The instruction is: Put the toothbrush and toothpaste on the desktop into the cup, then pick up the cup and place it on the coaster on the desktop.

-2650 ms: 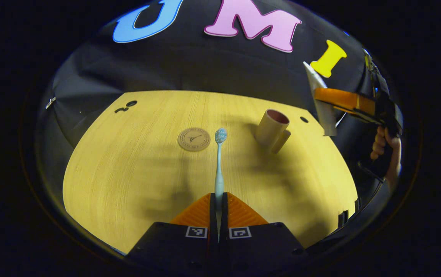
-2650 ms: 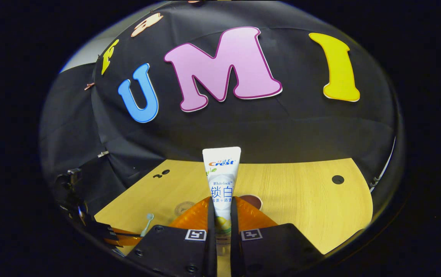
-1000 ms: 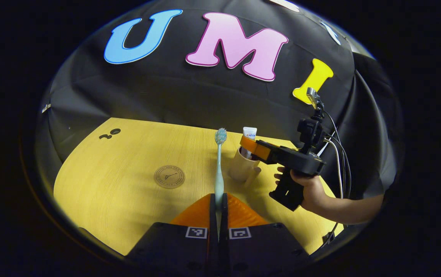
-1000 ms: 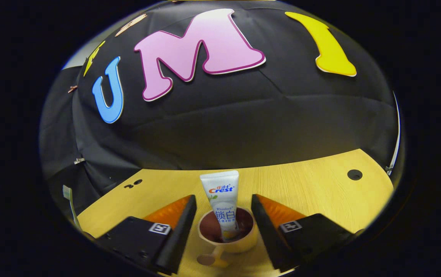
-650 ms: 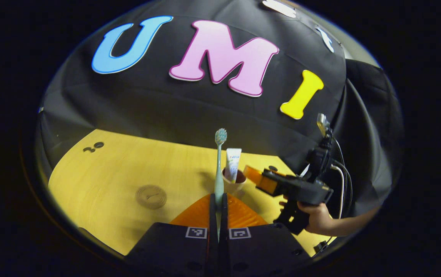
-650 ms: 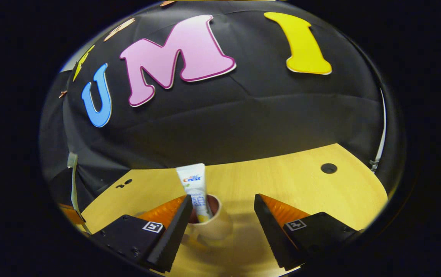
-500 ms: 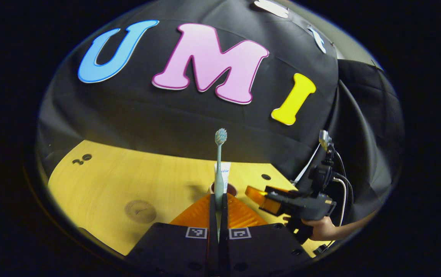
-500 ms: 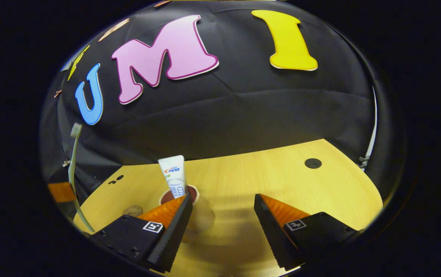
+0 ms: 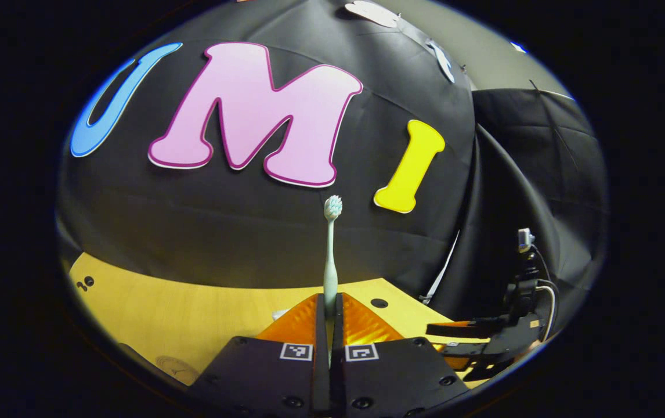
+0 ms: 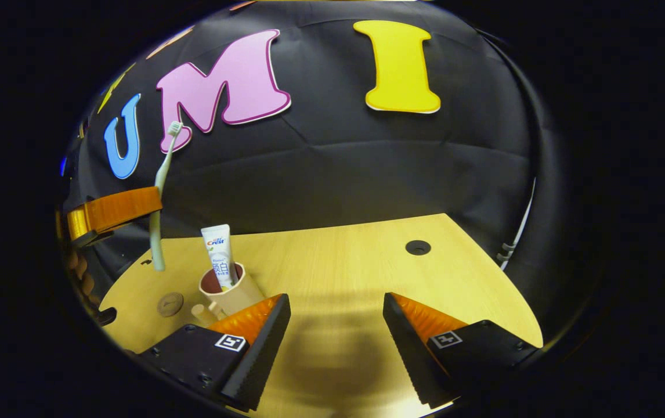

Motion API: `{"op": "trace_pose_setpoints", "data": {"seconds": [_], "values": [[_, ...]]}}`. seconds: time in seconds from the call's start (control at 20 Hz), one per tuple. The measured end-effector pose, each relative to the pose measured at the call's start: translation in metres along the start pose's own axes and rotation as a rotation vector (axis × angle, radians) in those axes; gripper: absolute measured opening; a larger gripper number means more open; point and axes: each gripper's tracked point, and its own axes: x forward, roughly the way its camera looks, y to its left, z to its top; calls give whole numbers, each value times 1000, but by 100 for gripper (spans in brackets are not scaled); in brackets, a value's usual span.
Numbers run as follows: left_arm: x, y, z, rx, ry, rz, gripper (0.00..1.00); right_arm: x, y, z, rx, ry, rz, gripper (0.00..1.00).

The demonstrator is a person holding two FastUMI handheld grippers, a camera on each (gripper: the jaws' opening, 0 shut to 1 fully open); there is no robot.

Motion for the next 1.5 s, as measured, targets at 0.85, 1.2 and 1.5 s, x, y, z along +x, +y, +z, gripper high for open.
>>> {"op": "trace_pose_setpoints", "data": {"seconds": [0.85,1.2,1.5], "values": [[49,17,-70,-14,-108,3,11,-32,-18,-29,-53,59,-75,98],[25,14,-67,-31,-102,-5,66,-33,-15,-26,-51,73,-79,98],[-43,30,-57,-45,-42,91,97,-33,10,-8,-35,82,-26,98]]}}
